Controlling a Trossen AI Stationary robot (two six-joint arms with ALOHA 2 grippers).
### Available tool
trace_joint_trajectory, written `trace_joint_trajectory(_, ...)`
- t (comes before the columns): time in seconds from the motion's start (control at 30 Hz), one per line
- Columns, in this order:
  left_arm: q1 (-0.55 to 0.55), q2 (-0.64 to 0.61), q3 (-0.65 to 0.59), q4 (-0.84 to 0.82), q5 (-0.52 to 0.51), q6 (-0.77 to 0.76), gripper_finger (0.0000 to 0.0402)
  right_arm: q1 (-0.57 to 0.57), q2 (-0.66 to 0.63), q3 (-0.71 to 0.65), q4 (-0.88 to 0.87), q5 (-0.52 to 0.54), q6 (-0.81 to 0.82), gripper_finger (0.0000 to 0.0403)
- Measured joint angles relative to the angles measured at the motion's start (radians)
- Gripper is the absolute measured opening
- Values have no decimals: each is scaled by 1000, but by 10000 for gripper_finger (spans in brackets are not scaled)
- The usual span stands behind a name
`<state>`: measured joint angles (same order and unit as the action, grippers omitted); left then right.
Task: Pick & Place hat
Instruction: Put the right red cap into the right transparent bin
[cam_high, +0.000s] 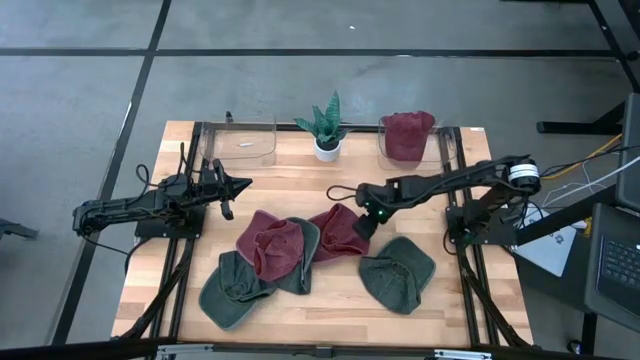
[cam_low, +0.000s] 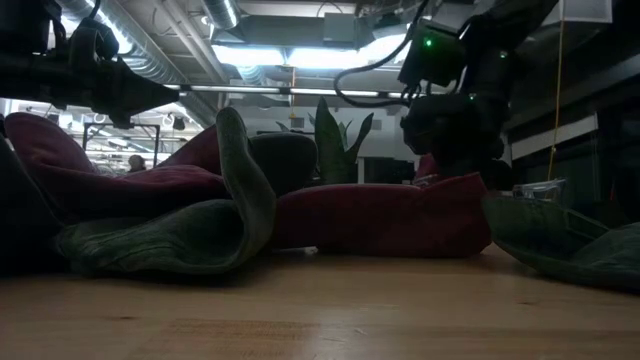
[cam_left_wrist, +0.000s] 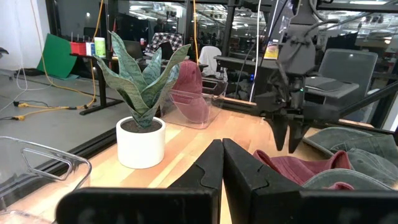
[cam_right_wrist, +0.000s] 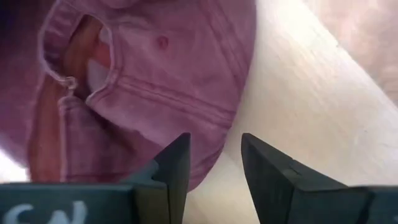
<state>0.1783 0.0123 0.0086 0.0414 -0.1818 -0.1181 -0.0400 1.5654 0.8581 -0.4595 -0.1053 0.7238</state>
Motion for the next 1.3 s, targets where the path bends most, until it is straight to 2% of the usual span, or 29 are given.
trace_joint_trajectory(0.17, 0, 0, 0, 0, 0, 0, 4, 29, 0, 0, 4, 43, 23, 160)
trace_joint_trajectory(0.43, 0, 0, 0, 0, 0, 0, 4, 34, 1, 0, 29, 139, 115, 241)
trace_joint_trajectory(0.57, 0, 0, 0, 0, 0, 0, 4, 35, 38, 0, 41, 138, 158, 268)
trace_joint_trajectory(0.73, 0, 0, 0, 0, 0, 0, 4, 45, 115, 1, 159, 94, 178, 275)
trace_joint_trajectory(0.97, 0, 0, 0, 0, 0, 0, 4, 56, 145, 1, 185, 99, 211, 249)
trace_joint_trajectory(1.3, 0, 0, 0, 0, 0, 0, 4, 55, 143, 0, 193, 89, 164, 135)
